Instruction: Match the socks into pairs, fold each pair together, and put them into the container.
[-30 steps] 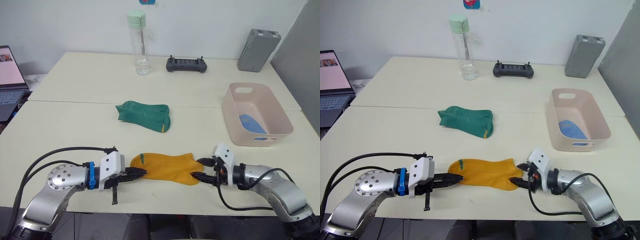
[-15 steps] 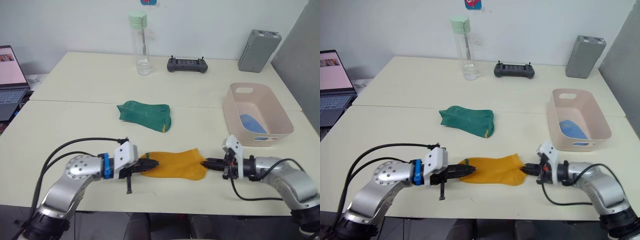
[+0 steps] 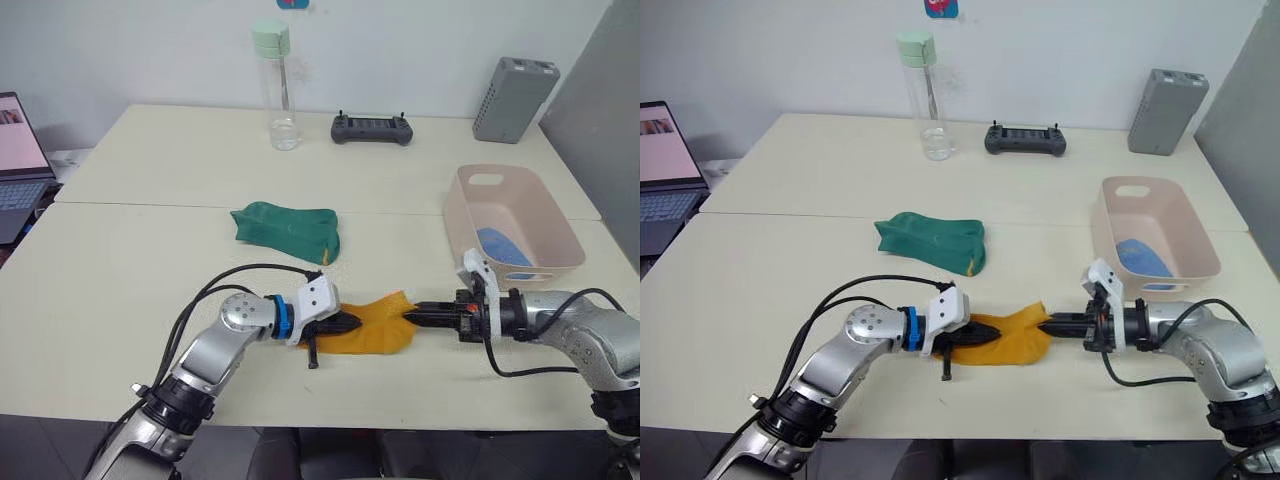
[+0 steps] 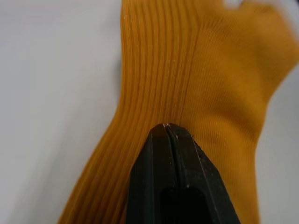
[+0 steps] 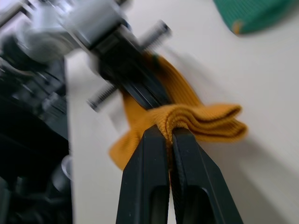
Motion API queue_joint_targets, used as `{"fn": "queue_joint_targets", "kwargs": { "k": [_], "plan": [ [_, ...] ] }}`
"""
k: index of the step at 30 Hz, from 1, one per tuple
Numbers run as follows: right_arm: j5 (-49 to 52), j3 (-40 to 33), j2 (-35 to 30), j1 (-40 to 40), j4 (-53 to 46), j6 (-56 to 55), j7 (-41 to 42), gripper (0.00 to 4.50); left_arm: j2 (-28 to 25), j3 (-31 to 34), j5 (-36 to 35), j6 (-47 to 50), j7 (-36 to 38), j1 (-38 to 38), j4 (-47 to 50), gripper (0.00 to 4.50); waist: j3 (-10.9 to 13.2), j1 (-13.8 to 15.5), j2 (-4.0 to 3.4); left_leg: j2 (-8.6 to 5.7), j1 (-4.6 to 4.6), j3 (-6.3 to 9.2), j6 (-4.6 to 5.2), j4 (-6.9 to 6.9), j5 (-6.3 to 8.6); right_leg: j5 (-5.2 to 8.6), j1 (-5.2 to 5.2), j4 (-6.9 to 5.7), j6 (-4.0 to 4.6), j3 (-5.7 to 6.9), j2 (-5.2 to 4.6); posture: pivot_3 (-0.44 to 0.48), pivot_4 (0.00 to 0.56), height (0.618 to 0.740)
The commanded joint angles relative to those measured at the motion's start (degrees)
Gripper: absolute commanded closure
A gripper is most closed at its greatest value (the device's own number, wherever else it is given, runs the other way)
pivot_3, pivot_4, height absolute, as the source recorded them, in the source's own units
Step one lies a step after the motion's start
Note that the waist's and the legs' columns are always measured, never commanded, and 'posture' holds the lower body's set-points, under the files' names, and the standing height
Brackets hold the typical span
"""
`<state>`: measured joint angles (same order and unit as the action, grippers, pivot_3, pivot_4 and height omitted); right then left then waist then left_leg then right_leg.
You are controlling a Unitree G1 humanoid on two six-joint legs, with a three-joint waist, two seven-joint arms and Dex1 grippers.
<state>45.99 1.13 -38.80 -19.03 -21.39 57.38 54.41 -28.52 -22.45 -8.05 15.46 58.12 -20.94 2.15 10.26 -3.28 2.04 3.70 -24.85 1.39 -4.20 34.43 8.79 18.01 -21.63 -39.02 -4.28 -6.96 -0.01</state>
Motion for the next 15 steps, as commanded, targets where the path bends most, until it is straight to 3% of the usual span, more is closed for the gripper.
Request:
{"fn": "queue_joint_targets", "kwargs": {
  "k": [1, 5, 8, 15],
  "plan": [
    [5.8, -2.3, 2.9, -2.9, -2.8, 3.6, -3.6, 4.47, 0.1, -1.4, 1.8, 0.2, 0.2, 0.4, -1.1, 4.5, 0.0, 0.0, 0.0, 0.0, 0.0, 0.0, 0.0, 0.06, 0.0, -0.01, 0.05, 0.01, -0.02, 0.0, -0.01, 0.0, 0.15, 0.74],
    [5.9, 0.5, 7.7, -5.1, -1.9, 4.5, -6.8, 4.47, 0.0, -1.2, 1.6, 0.6, 0.3, 1.2, -0.4, 4.5, 0.0, 0.1, 0.0, -0.01, -0.01, -0.01, 0.0, 0.18, 0.0, -0.02, 0.1, 0.03, -0.04, -0.02, -0.03, 0.0, 0.15, 0.74],
    [2.9, 5.0, 10.8, -6.0, 0.1, 3.1, -7.8, 4.47, -1.5, 3.1, -1.8, 4.6, 0.1, 1.9, 2.2, 4.5, 0.0, 0.0, 0.0, -0.01, -0.01, -0.01, 0.0, 0.19, 0.0, -0.02, 0.1, 0.03, -0.04, -0.02, -0.03, 0.0, 0.15, 0.74],
    [-4.4, 13.6, 14.6, -9.8, 6.3, -0.6, -7.2, 4.47, -15.4, 15.3, -12.1, 16.8, 5.1, 5.0, 15.0, 4.5, 0.0, -1.0, -0.06, 0.12, -0.04, 0.01, 0.0, -0.05, 0.0, 0.03, -0.14, -0.08, 0.06, 0.02, 0.08, 0.0, 0.15, 0.74]
  ]
}}
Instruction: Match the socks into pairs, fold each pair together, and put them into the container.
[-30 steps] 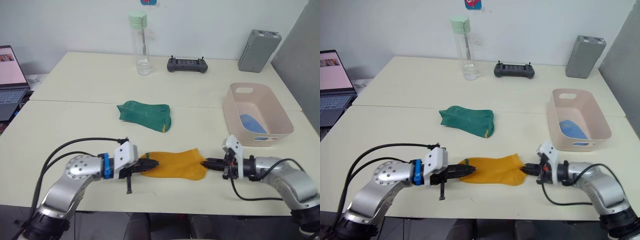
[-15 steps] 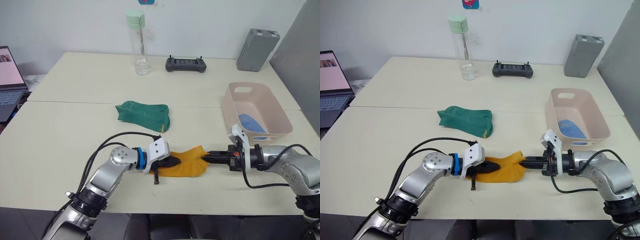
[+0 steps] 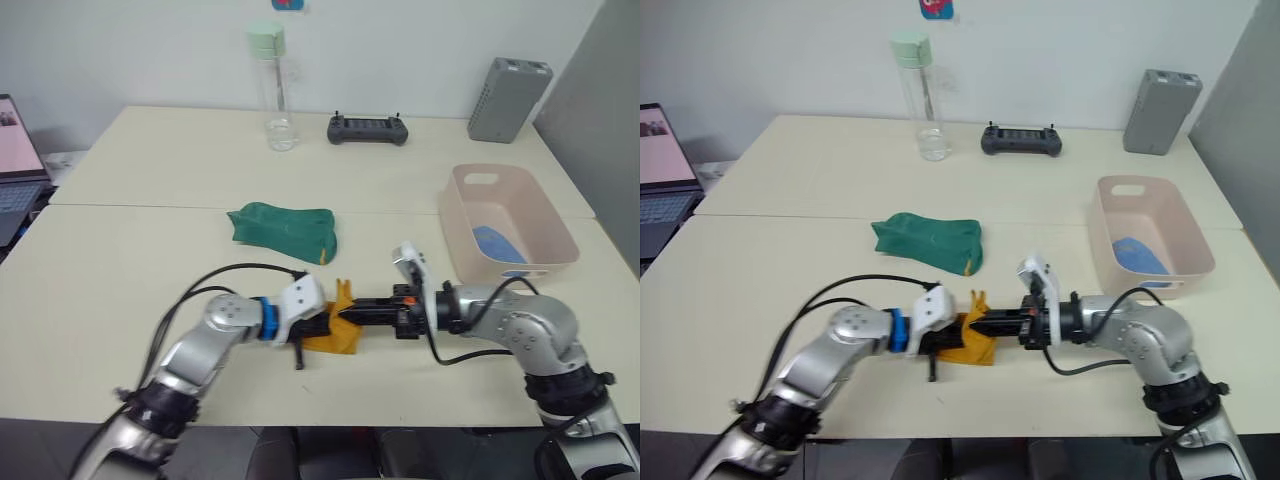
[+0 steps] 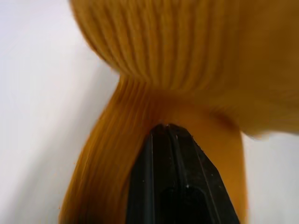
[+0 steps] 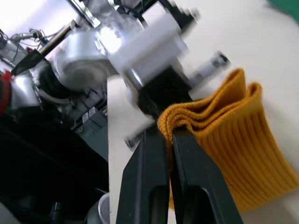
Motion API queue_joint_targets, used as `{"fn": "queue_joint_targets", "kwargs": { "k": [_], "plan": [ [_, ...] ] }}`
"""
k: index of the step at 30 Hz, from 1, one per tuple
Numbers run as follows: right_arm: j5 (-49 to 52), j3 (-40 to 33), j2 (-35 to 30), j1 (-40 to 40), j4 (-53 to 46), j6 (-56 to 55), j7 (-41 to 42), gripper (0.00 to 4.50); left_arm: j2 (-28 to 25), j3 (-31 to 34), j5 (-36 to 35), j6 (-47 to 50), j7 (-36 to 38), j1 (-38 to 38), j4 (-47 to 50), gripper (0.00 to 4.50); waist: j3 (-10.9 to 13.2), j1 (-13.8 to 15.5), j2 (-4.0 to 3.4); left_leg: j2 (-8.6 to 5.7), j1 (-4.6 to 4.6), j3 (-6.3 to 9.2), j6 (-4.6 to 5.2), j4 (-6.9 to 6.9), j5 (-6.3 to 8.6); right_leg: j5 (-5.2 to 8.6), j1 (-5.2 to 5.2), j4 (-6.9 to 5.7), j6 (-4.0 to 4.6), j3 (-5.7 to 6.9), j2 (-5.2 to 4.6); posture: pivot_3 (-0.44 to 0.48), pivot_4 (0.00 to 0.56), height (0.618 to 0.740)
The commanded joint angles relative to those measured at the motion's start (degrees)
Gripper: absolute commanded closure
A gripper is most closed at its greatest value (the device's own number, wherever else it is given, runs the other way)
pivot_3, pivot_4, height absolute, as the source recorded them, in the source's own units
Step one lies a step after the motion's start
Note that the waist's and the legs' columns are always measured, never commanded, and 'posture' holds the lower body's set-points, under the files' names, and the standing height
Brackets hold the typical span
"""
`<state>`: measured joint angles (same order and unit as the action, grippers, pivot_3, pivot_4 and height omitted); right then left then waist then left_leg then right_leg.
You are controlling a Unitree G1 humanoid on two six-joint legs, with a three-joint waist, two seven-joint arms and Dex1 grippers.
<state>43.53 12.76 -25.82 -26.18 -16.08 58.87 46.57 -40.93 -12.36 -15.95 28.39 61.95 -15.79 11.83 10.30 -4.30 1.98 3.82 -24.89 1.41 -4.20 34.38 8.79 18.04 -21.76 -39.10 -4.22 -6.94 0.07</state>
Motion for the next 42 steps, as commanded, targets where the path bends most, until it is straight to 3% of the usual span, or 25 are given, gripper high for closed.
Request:
{"fn": "queue_joint_targets", "kwargs": {
  "k": [1, 4, 8, 9, 13, 18, 23, 26, 28, 34, 42],
  "plan": [
    [-3.1, 3.3, 2.5, -3.6, 2.2, -2.5, 0.5, 4.47, -5.0, 6.8, -5.1, 4.8, 1.9, 0.0, 6.4, 4.5, 0.0, -0.1, -0.01, 0.0, 0.0, 0.01, 0.0, -0.01, 0.0, 0.01, -0.01, 0.01, 0.01, 0.01, 0.0, 0.0, 0.15, 0.74],
    [-7.1, 7.2, 4.6, -6.1, 6.2, -4.1, 0.8, 4.47, -10.3, 11.5, -7.3, 7.0, 3.4, 0.1, 8.3, 4.5, 0.0, -0.4, 0.01, 0.0, 0.0, -0.02, 0.0, -0.07, 0.0, 0.03, -0.04, 0.06, 0.04, 0.01, -0.01, 0.0, 0.15, 0.74],
    [-7.7, 8.6, 4.9, -7.0, 6.5, -4.7, 3.8, 4.47, -13.0, 14.4, -8.8, 6.9, 4.1, -1.4, 7.9, 4.5, 0.0, 0.1, 0.01, -0.08, -0.04, -0.03, -0.01, -0.17, 0.01, 0.08, -0.07, 0.1, 0.12, 0.06, -0.11, 0.0, 0.15, 0.74],
    [-7.3, 8.3, 4.6, -6.8, 6.0, -4.4, 4.5, 3.95, -12.8, 14.2, -8.7, 6.0, 4.2, -2.1, 7.6, 4.5, 0.0, 0.2, 0.01, -0.08, -0.06, -0.03, -0.01, -0.18, 0.01, 0.08, -0.09, 0.1, 0.12, 0.06, -0.11, 0.0, 0.15, 0.74],
    [-6.0, 5.5, 3.3, -6.3, 3.9, -2.7, 4.9, 2.76, -9.9, 13.0, -10.5, 5.5, 3.6, -4.5, 8.1, 4.5, 0.0, 0.6, 0.0, -0.06, -0.09, -0.04, -0.01, -0.22, 0.01, 0.08, -0.16, 0.08, 0.13, 0.07, -0.1, 0.0, 0.15, 0.74],
    [1.9, -4.6, -0.5, -5.1, -1.8, 5.7, 2.4, 1.06, -4.9, 10.8, -13.6, 7.0, 2.8, -5.9, 10.3, 4.5, 0.0, 1.1, 0.01, -0.08, -0.11, -0.06, -0.01, -0.21, 0.01, 0.08, -0.15, 0.08, 0.13, 0.04, -0.1, 0.0, 0.15, 0.74],
    [5.1, -9.5, -3.9, -1.1, -5.4, 11.4, -1.6, 1.06, -7.2, 6.5, -9.9, 4.3, 4.6, -0.5, 11.7, 4.5, 0.0, 0.8, 0.01, -0.07, -0.1, -0.04, -0.01, -0.31, 0.01, 0.08, -0.16, 0.09, 0.17, 0.04, -0.09, 0.0, 0.15, 0.74],
    [3.5, -9.1, -4.9, 1.9, -5.2, 13.5, -5.3, 1.06, -11.0, 0.8, 0.5, -5.6, 5.3, 3.9, 6.9, 4.5, 0.0, 0.5, 0.01, -0.05, -0.09, -0.07, -0.01, -0.36, 0.0, 0.07, -0.24, 0.08, 0.23, -0.01, -0.07, 0.0, 0.15, 0.74],
    [3.1, -8.6, -3.3, 2.8, -4.9, 14.2, -7.8, 1.06, -10.5, -0.3, 4.0, -11.1, 4.0, 4.8, 3.2, 4.5, 0.0, 0.5, 0.01, -0.05, -0.08, -0.1, 0.0, -0.38, 0.0, 0.08, -0.29, 0.07, 0.27, -0.03, -0.07, 0.0, 0.15, 0.74],
    [0.5, -4.1, -0.1, 3.5, -2.4, 14.4, -11.4, 1.06, -7.8, -0.7, 4.8, -11.7, 2.9, 5.2, 0.7, 4.5, 0.0, 0.8, 0.04, -0.07, -0.09, -0.21, 0.0, -0.31, 0.0, 0.19, -0.3, 0.1, 0.34, -0.17, -0.12, 0.0, 0.15, 0.74],
    [-1.0, -3.4, 10.8, -1.0, 8.5, 14.4, -14.8, 1.06, -7.5, 0.3, 4.2, -10.7, 2.5, 6.8, 1.7, 4.5, -0.1, 0.6, 0.03, -0.06, 0.02, -0.17, 0.01, -0.3, -0.01, 0.11, -0.24, 0.05, 0.21, -0.15, -0.09, 0.0, 0.15, 0.74]
  ]
}}
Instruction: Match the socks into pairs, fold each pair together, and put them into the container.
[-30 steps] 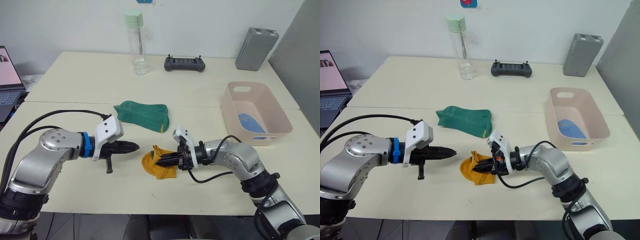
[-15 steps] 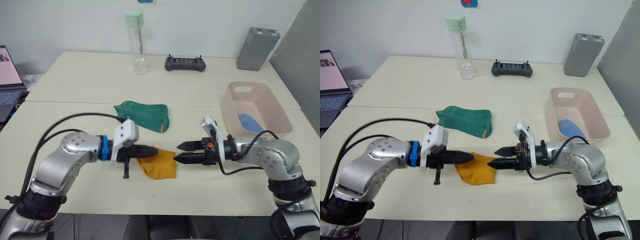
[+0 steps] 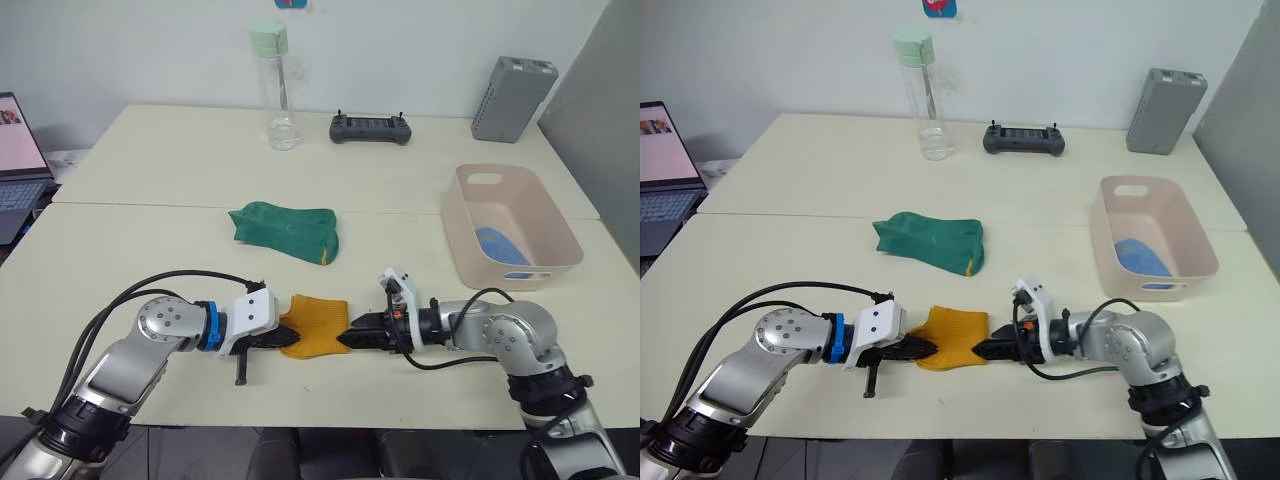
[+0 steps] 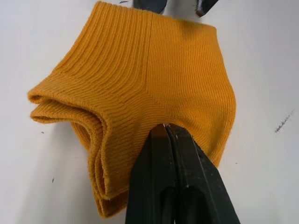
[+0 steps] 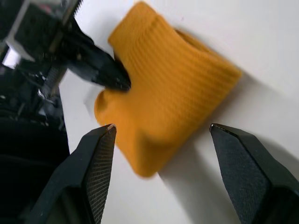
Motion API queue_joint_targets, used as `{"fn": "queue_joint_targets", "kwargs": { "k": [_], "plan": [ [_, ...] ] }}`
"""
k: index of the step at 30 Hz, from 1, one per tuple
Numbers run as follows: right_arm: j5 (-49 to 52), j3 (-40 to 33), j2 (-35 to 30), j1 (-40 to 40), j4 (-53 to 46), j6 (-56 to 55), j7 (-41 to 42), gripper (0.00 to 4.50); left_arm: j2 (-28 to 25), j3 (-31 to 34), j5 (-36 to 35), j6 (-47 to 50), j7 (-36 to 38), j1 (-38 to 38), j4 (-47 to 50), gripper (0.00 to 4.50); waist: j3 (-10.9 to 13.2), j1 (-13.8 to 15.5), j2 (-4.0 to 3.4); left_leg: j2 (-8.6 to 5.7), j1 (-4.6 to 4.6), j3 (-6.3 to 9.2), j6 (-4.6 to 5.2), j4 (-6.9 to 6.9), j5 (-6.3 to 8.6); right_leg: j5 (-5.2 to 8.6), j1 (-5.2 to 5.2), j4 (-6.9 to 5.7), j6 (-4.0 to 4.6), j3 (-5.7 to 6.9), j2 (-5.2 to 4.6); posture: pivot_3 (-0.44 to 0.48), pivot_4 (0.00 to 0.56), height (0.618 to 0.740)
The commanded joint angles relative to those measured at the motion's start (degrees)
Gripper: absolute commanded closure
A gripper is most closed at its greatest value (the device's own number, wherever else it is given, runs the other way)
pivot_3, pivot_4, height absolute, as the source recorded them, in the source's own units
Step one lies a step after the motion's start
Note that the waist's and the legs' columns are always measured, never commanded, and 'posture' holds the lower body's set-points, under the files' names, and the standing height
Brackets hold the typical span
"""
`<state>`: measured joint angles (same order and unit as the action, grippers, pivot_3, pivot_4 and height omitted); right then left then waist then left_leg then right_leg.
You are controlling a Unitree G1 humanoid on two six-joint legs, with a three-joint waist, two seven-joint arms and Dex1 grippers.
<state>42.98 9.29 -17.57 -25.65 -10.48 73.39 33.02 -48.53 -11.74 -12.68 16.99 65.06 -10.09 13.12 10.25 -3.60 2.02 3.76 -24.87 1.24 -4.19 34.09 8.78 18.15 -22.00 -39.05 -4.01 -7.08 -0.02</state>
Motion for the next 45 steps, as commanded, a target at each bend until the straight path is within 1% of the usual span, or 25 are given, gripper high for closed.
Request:
{"fn": "queue_joint_targets", "kwargs": {
  "k": [1, 4, 9, 12, 18, 20, 21, 22, 24, 26, 28, 30, 32, 34, 36, 37, 38, 40, 41, 43, 45],
  "plan": [
    [-0.5, -0.3, 4.6, -2.4, 4.6, -0.4, -1.8, 1.06, 0.0, -0.1, 0.9, 0.7, -0.6, 1.3, 0.5, 4.5, 0.0, -0.2, -0.01, 0.0, 0.01, 0.02, 0.0, 0.0, 0.0, -0.01, 0.0, 0.0, 0.0, 0.0, 0.02, 0.0, 0.15, 0.74],
    [-0.2, -0.6, 8.5, -4.1, 7.3, 0.1, -2.2, 1.06, -0.1, 0.7, 0.6, 0.9, -1.2, 1.9, 0.9, 4.5, 0.0, -0.2, -0.01, 0.01, 0.01, 0.04, 0.0, 0.0, 0.0, -0.06, -0.01, -0.02, -0.08, 0.02, 0.03, 0.0, 0.15, 0.74],
    [-1.8, 0.9, 10.1, -4.7, 8.3, -0.6, -1.7, 1.06, 0.0, 2.0, -0.5, 1.9, -1.8, 2.2, 1.6, 4.5, 0.0, -0.5, -0.02, 0.01, -0.01, 0.05, -0.01, -0.05, 0.0, -0.05, -0.02, -0.02, -0.05, 0.04, 0.03, 0.0, 0.15, 0.74],
    [-2.1, 1.8, 9.9, -4.6, 8.1, -1.5, -0.7, 1.67, 0.0, 2.7, -1.6, 3.0, -1.9, 2.5, 2.2, 4.5, 0.0, -0.6, -0.03, 0.01, -0.02, 0.05, -0.01, -0.09, 0.0, -0.04, -0.04, -0.01, -0.03, 0.06, 0.03, 0.0, 0.15, 0.74],
    [-1.8, 0.4, 10.1, -4.3, 7.2, -2.2, -0.4, 3.8, 0.6, 5.1, -6.1, 5.1, -1.0, 1.8, 3.9, 4.5, 0.0, -0.9, -0.04, 0.01, -0.04, 0.05, -0.01, -0.09, 0.0, -0.04, -0.07, -0.01, -0.03, 0.06, 0.04, 0.0, 0.15, 0.74],
    [-1.2, -1.0, 10.3, -4.1, 6.2, -2.3, -0.6, 4.48, 0.8, 6.7, -9.2, 7.2, -0.3, 0.6, 4.7, 4.12, 0.0, -0.9, -0.03, 0.01, -0.05, 0.05, -0.01, -0.09, 0.01, -0.04, -0.07, -0.01, -0.04, 0.05, 0.03, 0.0, 0.15, 0.74],
    [-1.0, -1.5, 10.4, -4.0, 5.9, -2.4, -0.7, 4.5, 0.7, 7.1, -10.2, 8.0, 0.3, 0.2, 5.0, 3.91, 0.0, -0.9, -0.03, 0.01, -0.07, 0.06, -0.01, -0.09, 0.0, -0.04, -0.08, -0.01, -0.04, 0.07, 0.03, 0.0, 0.15, 0.74],
    [-0.1, -3.5, 10.2, -3.9, 4.7, -2.2, -1.1, 4.5, 0.5, 8.8, -13.5, 10.9, 1.1, -1.8, 4.9, 3.62, 0.0, -0.9, -0.03, 0.01, -0.1, 0.09, -0.01, -0.09, 0.0, -0.04, -0.1, -0.01, -0.04, 0.1, 0.04, 0.0, 0.15, 0.74],
    [1.8, -7.4, 9.1, -4.0, 1.6, -2.0, -1.4, 4.5, 0.4, 11.6, -19.9, 16.8, 2.0, -6.6, 4.9, 2.98, 0.0, -0.7, -0.02, 0.0, -0.16, 0.12, 0.0, -0.08, 0.0, -0.04, -0.12, -0.02, -0.04, 0.14, 0.04, 0.0, 0.15, 0.74],
    [4.5, -12.4, 8.6, -4.7, -0.7, -0.2, -2.8, 4.5, 1.9, 13.5, -24.4, 20.8, 0.7, -11.7, 4.1, 2.34, 0.1, -0.5, -0.02, 0.0, -0.3, 0.17, 0.0, -0.04, 0.0, -0.05, -0.21, -0.02, -0.08, 0.2, 0.04, 0.0, 0.15, 0.74],
    [6.4, -17.4, 5.7, -5.9, -3.8, 1.0, -4.3, 4.5, 4.7, 14.4, -27.3, 23.8, -1.6, -18.6, 2.2, 1.73, 0.1, -0.3, -0.02, -0.03, -0.34, 0.18, 0.0, 0.01, 0.0, -0.07, -0.18, 0.01, -0.13, 0.19, 0.03, 0.0, 0.15, 0.74],
    [7.5, -23.5, 1.3, -8.7, -5.4, 1.6, -6.5, 4.5, 7.9, 13.9, -27.8, 24.7, -3.6, -25.8, 0.1, 1.08, 0.1, 0.1, -0.03, -0.06, -0.37, 0.18, -0.01, 0.04, 0.0, -0.08, -0.14, 0.05, -0.14, 0.19, 0.03, 0.0, 0.15, 0.74],
    [7.9, -26.9, -3.6, -11.1, -6.2, 1.5, -6.8, 4.5, 10.6, 13.2, -27.7, 25.2, -5.3, -30.8, -1.3, 0.5, 0.1, 0.4, -0.09, -0.06, -0.44, 0.18, 0.0, 0.08, 0.0, -0.1, -0.19, 0.04, -0.15, 0.18, 0.03, 0.0, 0.15, 0.74],
    [5.9, -29.7, -12.5, -14.7, -5.1, -0.1, -5.9, 4.5, 14.7, 10.6, -24.9, 23.3, -7.7, -36.0, -2.4, 0.02, 0.1, 0.4, -0.13, -0.07, -0.54, 0.19, 0.0, 0.1, 0.0, -0.13, -0.25, 0.06, -0.14, 0.19, 0.03, 0.0, 0.15, 0.74],
    [-0.5, -29.0, -24.1, -17.1, -1.8, -6.4, -2.5, 4.5, 19.7, 7.0, -20.4, 19.7, -10.5, -40.8, -5.0, 0.02, 0.3, 1.1, -0.34, -0.12, -0.61, 0.2, 0.0, 0.16, 0.0, -0.15, -0.26, 0.1, -0.1, 0.22, 0.0, 0.0, 0.15, 0.74],
    [-5.9, -26.5, -29.9, -17.4, 0.7, -12.6, -0.5, 4.5, 22.5, 5.4, -18.6, 18.2, -11.9, -42.5, -6.3, 0.02, 0.3, 1.3, -0.36, -0.18, -0.68, 0.19, 0.0, 0.17, 0.0, -0.15, -0.31, 0.12, -0.1, 0.2, -0.03, 0.0, 0.15, 0.74],
    [-9.5, -25.0, -33.3, -17.7, 2.9, -17.9, 0.9, 4.5, 24.7, 4.2, -17.1, 17.0, -13.3, -43.4, -7.4, 0.02, 0.3, 1.6, -0.36, -0.19, -0.69, 0.17, 0.0, 0.19, 0.01, -0.17, -0.29, 0.15, -0.09, 0.17, -0.03, 0.0, 0.15, 0.74],
    [-15.4, -22.1, -37.4, -18.0, 7.5, -26.5, 2.6, 4.5, 27.7, 1.1, -12.8, 12.8, -14.6, -44.2, -9.3, 0.02, 0.2, 1.6, -0.36, -0.19, -0.69, 0.16, 0.01, 0.19, 0.02, -0.16, -0.28, 0.21, -0.09, 0.15, -0.04, 0.0, 0.15, 0.74],
    [-19.2, -19.5, -39.7, -16.9, 9.0, -32.5, 4.8, 4.5, 28.9, 0.0, -10.9, 10.5, -14.8, -44.2, -10.1, 0.02, 0.2, 1.3, -0.36, -0.18, -0.67, 0.11, 0.02, 0.19, 0.02, -0.18, -0.28, 0.22, -0.06, 0.11, -0.04, 0.0, 0.15, 0.74],
    [-28.1, -14.4, -43.7, -14.9, 13.5, -45.7, 7.7, 4.5, 33.2, -1.0, -9.4, 8.3, -17.2, -44.9, -12.0, 0.02, 0.3, 0.7, -0.37, -0.18, -0.62, 0.06, 0.03, 0.16, 0.02, -0.18, -0.29, 0.18, -0.06, 0.02, -0.02, 0.0, 0.15, 0.74],
    [-36.0, -9.7, -46.4, -13.4, 18.1, -57.8, 9.4, 4.5, 36.4, -2.0, -8.1, 7.2, -18.4, -45.6, -12.8, 0.02, 0.3, 0.5, -0.38, -0.19, -0.62, 0.06, 0.02, 0.16, 0.02, -0.17, -0.3, 0.17, -0.08, 0.03, -0.03, 0.0, 0.15, 0.74]
  ]
}}
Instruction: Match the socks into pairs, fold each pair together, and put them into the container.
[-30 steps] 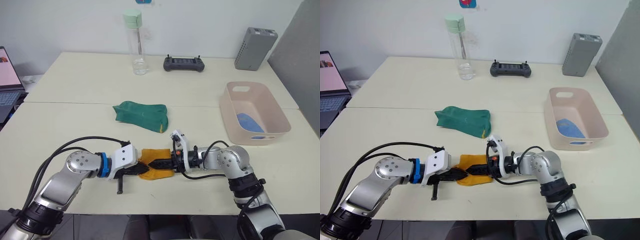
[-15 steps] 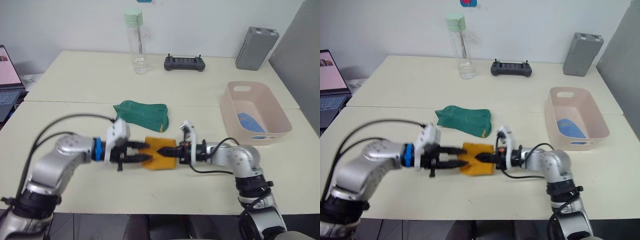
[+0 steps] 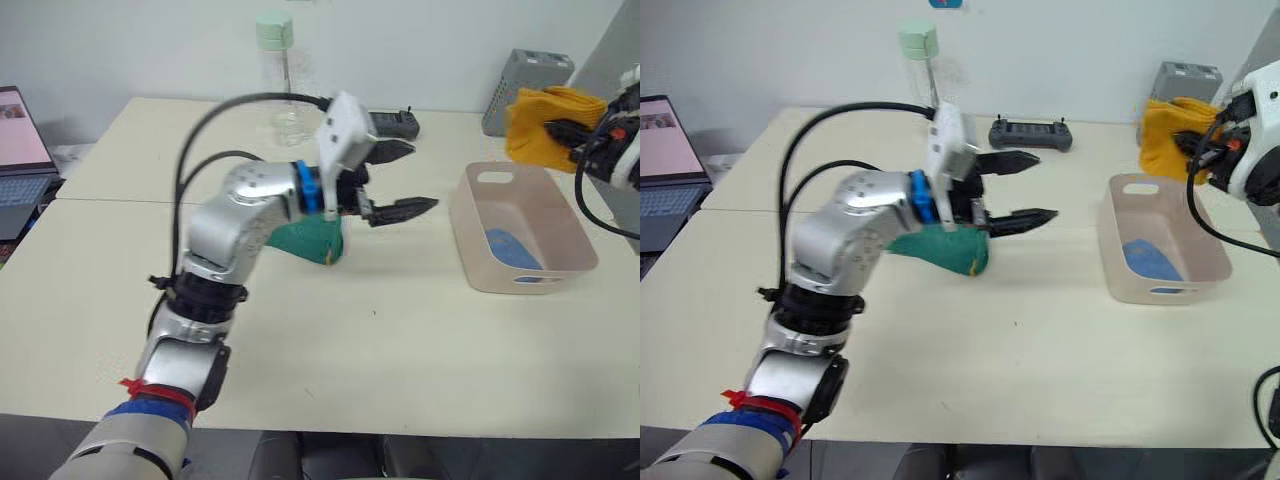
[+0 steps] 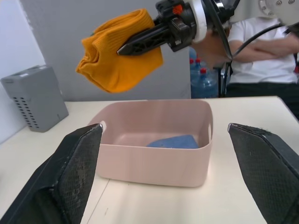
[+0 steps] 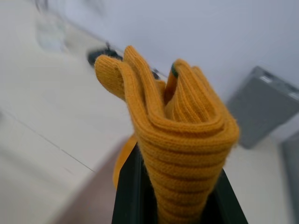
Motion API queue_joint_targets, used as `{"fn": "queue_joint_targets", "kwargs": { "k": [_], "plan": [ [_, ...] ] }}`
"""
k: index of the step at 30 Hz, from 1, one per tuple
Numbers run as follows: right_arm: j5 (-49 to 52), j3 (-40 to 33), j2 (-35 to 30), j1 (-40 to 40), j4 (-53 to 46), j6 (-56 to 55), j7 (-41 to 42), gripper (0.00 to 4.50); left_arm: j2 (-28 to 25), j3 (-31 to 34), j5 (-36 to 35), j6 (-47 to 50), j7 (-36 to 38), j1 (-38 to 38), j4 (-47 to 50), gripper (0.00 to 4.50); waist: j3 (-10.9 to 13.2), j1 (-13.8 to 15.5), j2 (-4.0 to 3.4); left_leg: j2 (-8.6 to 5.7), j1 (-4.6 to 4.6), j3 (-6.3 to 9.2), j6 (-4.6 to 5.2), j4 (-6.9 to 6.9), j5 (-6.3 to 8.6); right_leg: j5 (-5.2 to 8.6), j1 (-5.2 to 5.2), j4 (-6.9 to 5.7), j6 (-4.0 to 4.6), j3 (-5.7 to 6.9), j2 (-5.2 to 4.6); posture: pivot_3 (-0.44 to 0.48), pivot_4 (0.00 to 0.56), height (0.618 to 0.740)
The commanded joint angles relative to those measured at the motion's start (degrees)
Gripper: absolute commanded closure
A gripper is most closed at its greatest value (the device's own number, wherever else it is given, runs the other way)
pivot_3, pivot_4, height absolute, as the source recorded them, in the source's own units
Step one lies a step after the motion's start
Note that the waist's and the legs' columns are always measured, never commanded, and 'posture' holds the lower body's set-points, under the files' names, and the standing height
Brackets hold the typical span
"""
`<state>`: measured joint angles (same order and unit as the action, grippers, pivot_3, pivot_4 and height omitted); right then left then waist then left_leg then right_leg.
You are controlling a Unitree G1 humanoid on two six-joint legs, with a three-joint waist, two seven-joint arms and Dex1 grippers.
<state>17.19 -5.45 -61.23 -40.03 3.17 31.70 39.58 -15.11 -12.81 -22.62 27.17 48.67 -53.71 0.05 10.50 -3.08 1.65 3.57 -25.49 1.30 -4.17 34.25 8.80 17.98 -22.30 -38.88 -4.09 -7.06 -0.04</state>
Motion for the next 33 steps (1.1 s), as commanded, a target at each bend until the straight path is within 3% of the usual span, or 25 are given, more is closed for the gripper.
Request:
{"fn": "queue_joint_targets", "kwargs": {
  "k": [1, 5, 9, 14, 21, 24, 27, 29, 32, 33],
  "plan": [
    [-13.2, 6.8, -3.3, 1.3, 6.5, -21.0, 3.4, 4.5, 4.1, -1.1, 2.1, -3.0, -2.4, -2.2, 0.0, 0.02, 0.0, -0.3, -0.06, -0.01, 0.0, -0.02, 0.0, 0.02, 0.0, 0.01, 0.0, 0.0, -0.01, -0.01, -0.01, 0.0, 0.15, 0.74],
    [-21.9, 12.4, -2.4, 1.5, 14.3, -35.1, 4.1, 4.5, 6.4, -1.7, 2.5, -2.0, -2.6, -1.8, 1.3, 0.02, 0.1, -0.6, -0.22, -0.02, 0.08, -0.09, -0.01, 0.05, -0.01, -0.01, 0.01, -0.11, -0.03, -0.11, -0.01, 0.0, 0.15, 0.74],
    [-29.3, 17.1, -1.6, 1.7, 21.3, -45.9, 4.4, 4.5, 5.3, -3.6, 4.0, -1.5, -1.7, 1.0, 4.0, 0.02, 0.1, -0.5, -0.23, -0.03, 0.24, -0.08, -0.02, 0.05, -0.01, -0.01, 0.17, -0.13, -0.04, -0.11, -0.02, 0.0, 0.15, 0.74],
    [-29.5, 17.2, -0.6, 0.6, 23.8, -50.9, 8.0, 4.5, 3.1, -3.2, 3.3, 0.9, -1.1, 4.0, 7.2, 0.02, 0.1, -0.5, -0.27, -0.07, 0.32, -0.09, -0.02, 0.06, -0.02, -0.06, 0.24, -0.15, -0.01, -0.14, -0.05, 0.0, 0.15, 0.74],
    [-23.9, 15.2, -2.3, -1.0, 22.2, -48.8, 20.9, 2.07, 2.1, -2.8, 3.4, 0.3, 0.2, 3.8, 6.0, 0.0, 0.1, -0.2, -0.28, -0.09, 0.62, -0.02, -0.02, 0.1, -0.02, -0.05, 0.66, -0.09, -0.02, -0.08, -0.07, 0.0, 0.15, 0.74],
    [-16.9, 13.1, -5.7, -4.1, 18.5, -39.3, 33.2, 0.99, 2.2, -2.3, 3.4, -0.6, 1.0, 2.7, 4.3, 0.0, 0.2, -0.2, -0.54, -0.1, 0.62, 0.02, -0.02, 0.26, -0.02, -0.06, 0.74, -0.1, -0.05, -0.05, -0.07, 0.0, 0.15, 0.74],
    [-12.4, 11.1, -6.5, -8.1, 16.2, -28.4, 37.7, 0.02, 2.6, -2.1, 3.7, -2.0, 1.1, 2.4, 3.3, 0.0, 0.3, -0.2, -0.59, -0.1, 0.63, 0.06, -0.02, 0.35, -0.01, -0.07, 0.81, -0.1, -0.09, -0.03, -0.07, 0.0, 0.15, 0.74],
    [-10.4, 9.9, -6.6, -11.3, 16.0, -21.7, 39.5, 0.02, 2.9, -2.2, 3.9, -2.7, 1.0, 2.1, 2.7, 0.0, 0.3, -0.4, -0.59, -0.09, 0.67, 0.07, -0.02, 0.38, -0.01, -0.07, 0.85, -0.1, -0.09, -0.02, -0.07, 0.0, 0.15, 0.74],
    [-15.8, 10.8, -5.6, -13.5, 20.7, -26.7, 34.6, 0.02, 3.4, -2.4, 4.0, -2.9, 0.8, 2.1, 2.5, 0.0, 0.3, -0.3, -0.59, -0.08, 0.67, 0.09, -0.02, 0.4, -0.01, -0.05, 0.86, -0.11, -0.12, 0.01, -0.07, 0.0, 0.15, 0.74],
    [-17.0, 10.9, -4.9, -13.5, 22.1, -28.5, 32.9, 0.2, 3.6, -2.4, 4.0, -3.0, 0.7, 2.1, 2.5, 0.0, 0.3, -0.3, -0.58, -0.09, 0.67, 0.08, -0.02, 0.41, -0.01, -0.02, 0.86, -0.1, -0.18, 0.01, -0.07, 0.0, 0.15, 0.74]
  ]
}}
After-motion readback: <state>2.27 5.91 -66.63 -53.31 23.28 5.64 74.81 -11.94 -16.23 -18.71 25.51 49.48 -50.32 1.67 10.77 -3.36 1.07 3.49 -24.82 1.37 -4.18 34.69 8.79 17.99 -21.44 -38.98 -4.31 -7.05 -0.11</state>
